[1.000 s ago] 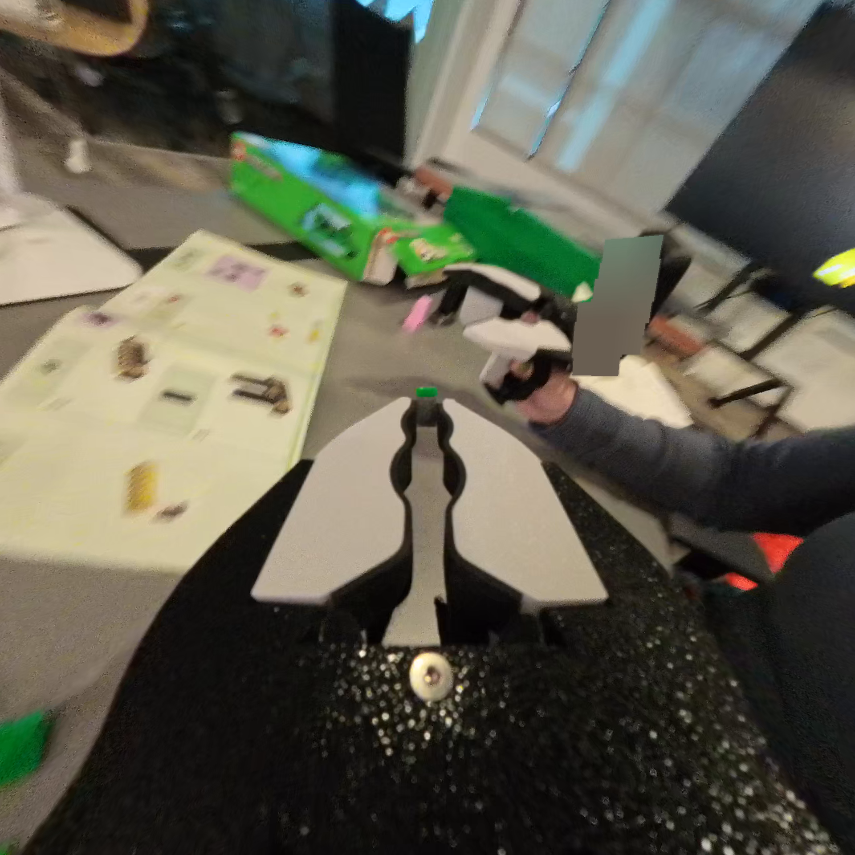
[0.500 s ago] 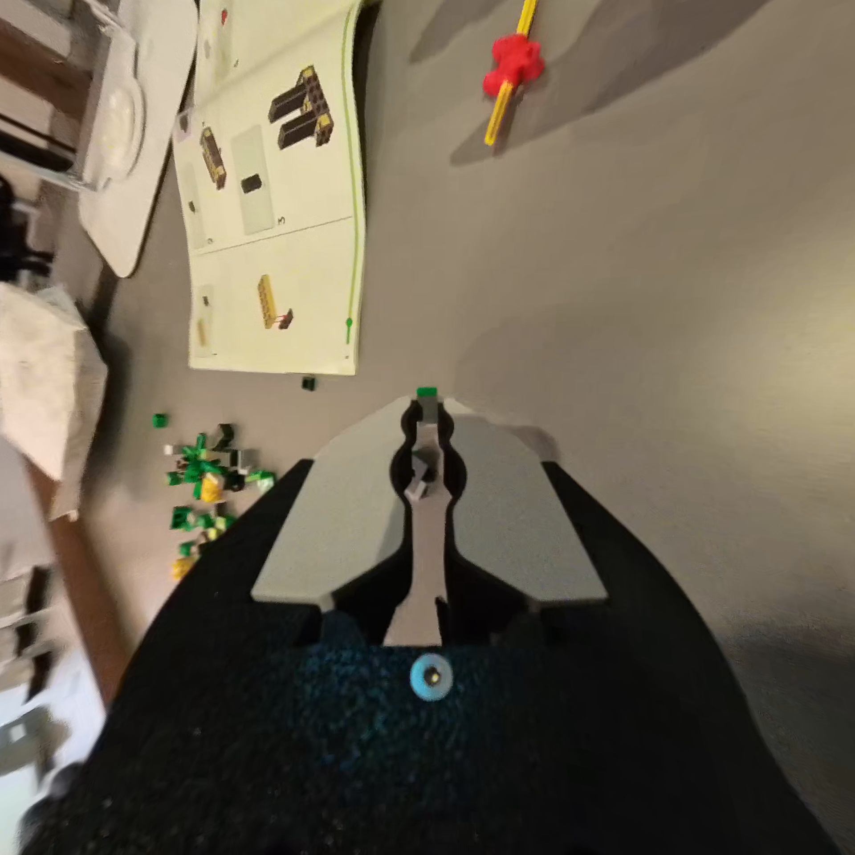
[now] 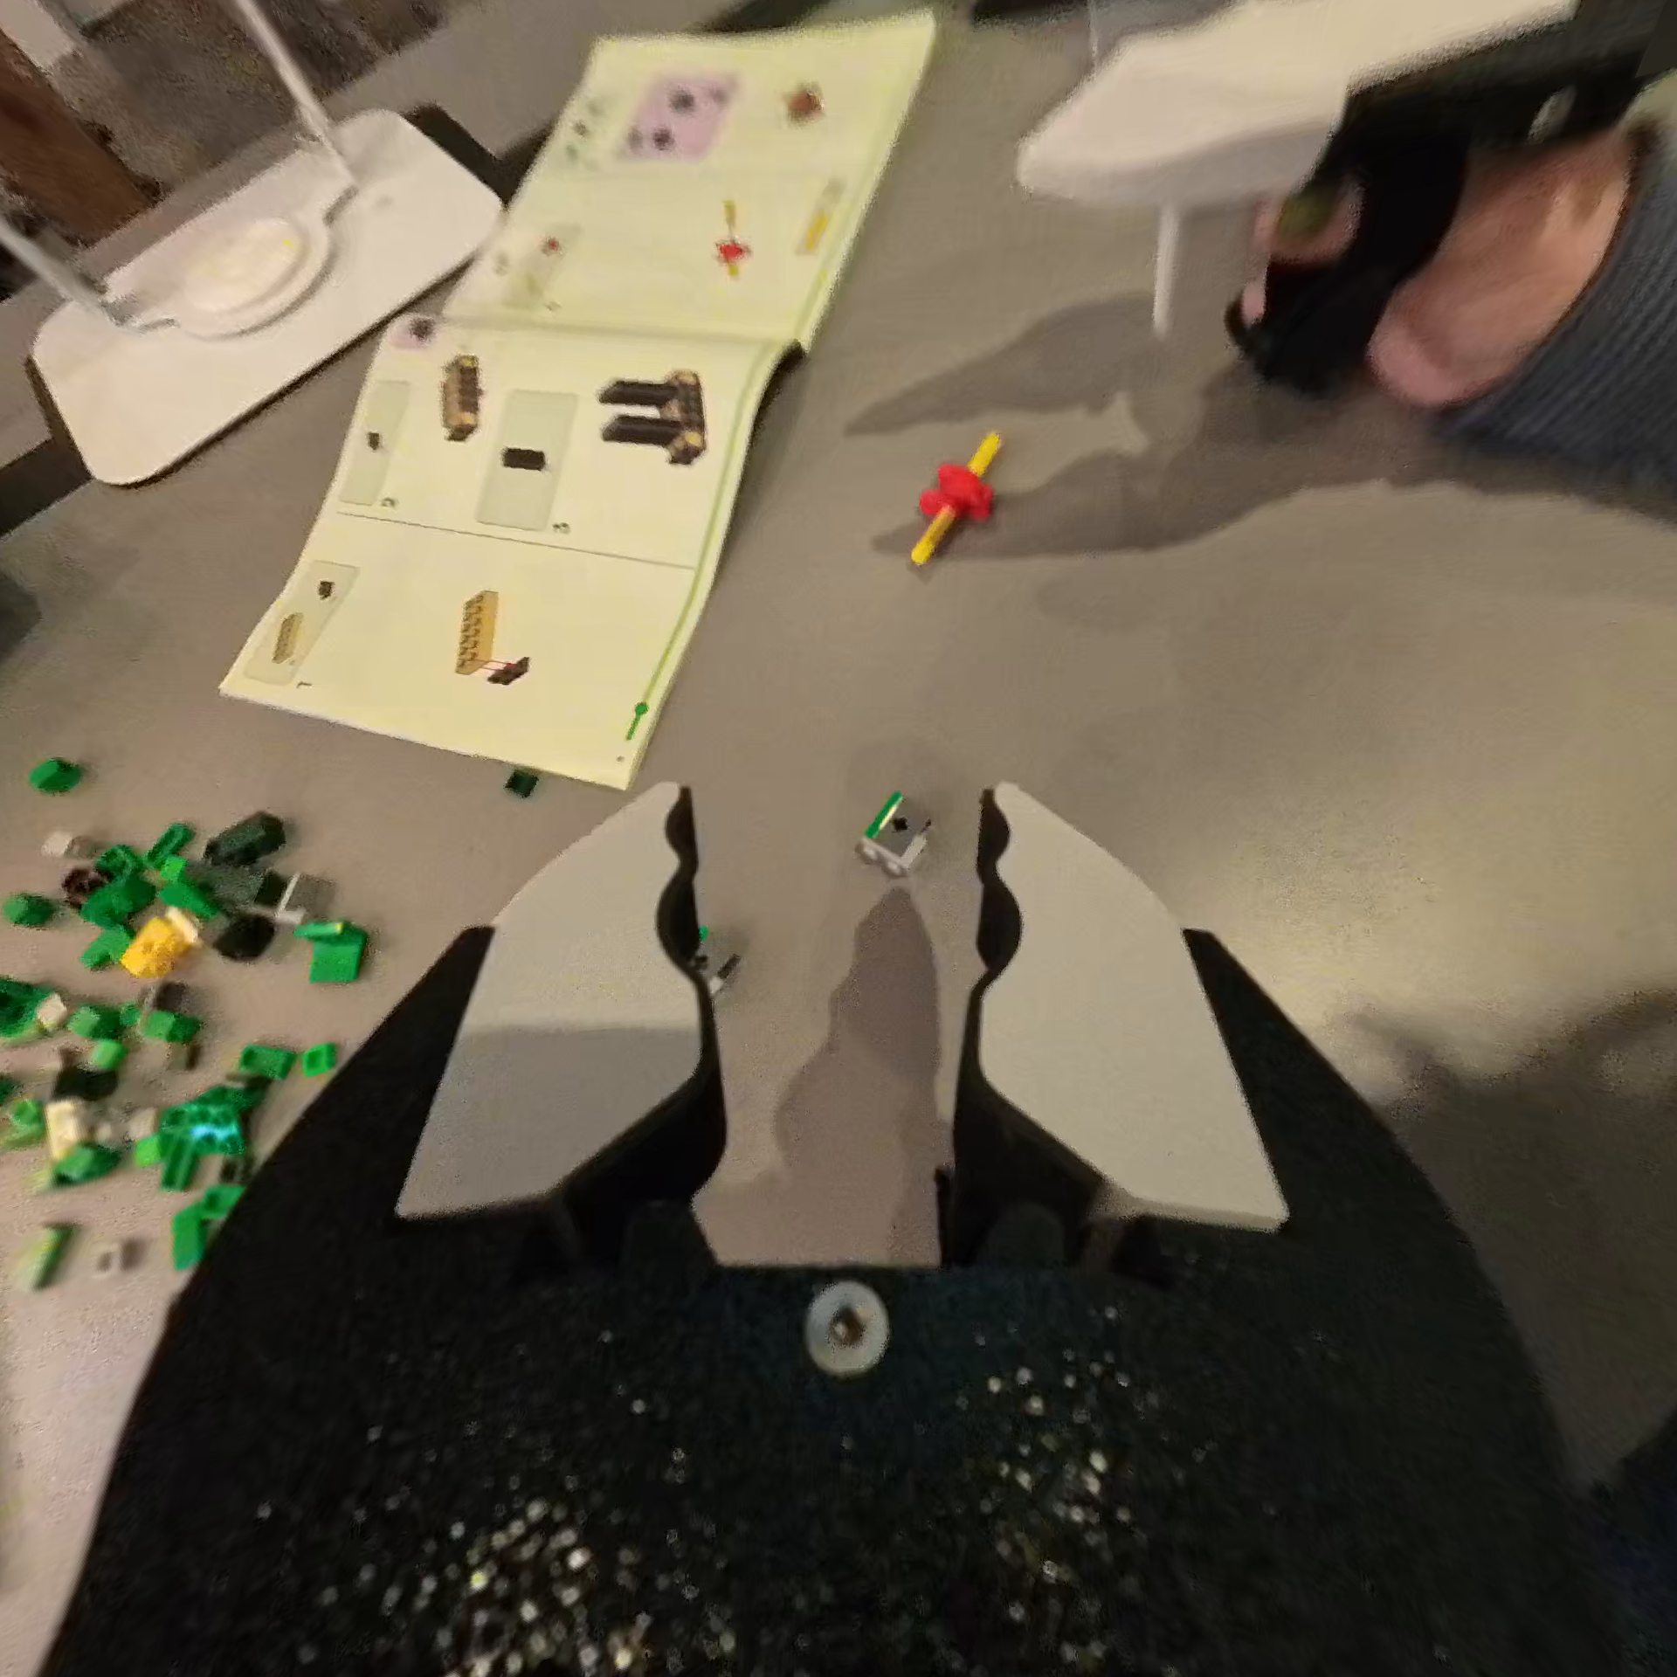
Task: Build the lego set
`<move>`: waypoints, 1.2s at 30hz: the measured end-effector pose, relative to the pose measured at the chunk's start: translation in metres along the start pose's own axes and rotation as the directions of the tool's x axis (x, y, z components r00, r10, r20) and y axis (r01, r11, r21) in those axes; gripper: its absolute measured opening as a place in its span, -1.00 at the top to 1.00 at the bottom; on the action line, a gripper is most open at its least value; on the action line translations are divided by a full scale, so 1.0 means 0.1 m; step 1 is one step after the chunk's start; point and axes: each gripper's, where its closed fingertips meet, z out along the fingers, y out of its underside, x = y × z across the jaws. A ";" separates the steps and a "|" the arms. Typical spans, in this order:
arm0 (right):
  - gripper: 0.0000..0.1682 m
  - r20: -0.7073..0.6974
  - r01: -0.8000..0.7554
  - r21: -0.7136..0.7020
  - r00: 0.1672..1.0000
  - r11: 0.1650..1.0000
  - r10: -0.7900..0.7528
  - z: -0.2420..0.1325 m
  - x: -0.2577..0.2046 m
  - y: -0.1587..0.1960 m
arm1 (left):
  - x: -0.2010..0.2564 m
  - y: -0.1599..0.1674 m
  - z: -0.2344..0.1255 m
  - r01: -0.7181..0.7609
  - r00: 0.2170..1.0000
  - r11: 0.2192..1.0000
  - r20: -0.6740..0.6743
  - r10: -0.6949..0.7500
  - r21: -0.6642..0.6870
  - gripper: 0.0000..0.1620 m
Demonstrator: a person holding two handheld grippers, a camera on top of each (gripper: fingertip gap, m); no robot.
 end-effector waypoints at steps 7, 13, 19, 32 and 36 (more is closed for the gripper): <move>0.52 -0.062 0.038 0.017 0.997 0.999 -0.037 -0.04 0.08 -0.02 | -0.37 0.17 -0.34 0.262 0.965 0.955 -0.031 -0.261 0.136 0.21; 0.54 -0.034 0.068 -0.003 0.997 0.998 -0.068 -0.01 0.02 0.01 | -0.61 0.30 -0.48 0.398 0.916 0.888 -0.052 -0.397 0.231 0.23; 0.55 -0.019 0.073 -0.003 0.997 0.997 -0.073 0.00 -0.01 0.01 | -0.61 0.42 -0.55 0.386 0.922 0.901 -0.069 -0.380 0.197 0.34; 0.60 0.000 0.134 -0.024 0.991 0.991 -0.134 -0.04 -0.10 0.03 | -0.53 -0.05 -0.24 0.216 0.976 0.921 -0.035 -0.217 0.324 0.31; 0.60 -0.028 0.090 -0.011 0.996 0.996 -0.091 -0.08 -0.02 0.01 | -0.76 -0.31 -0.15 0.112 0.981 0.887 0.090 -0.169 0.448 0.32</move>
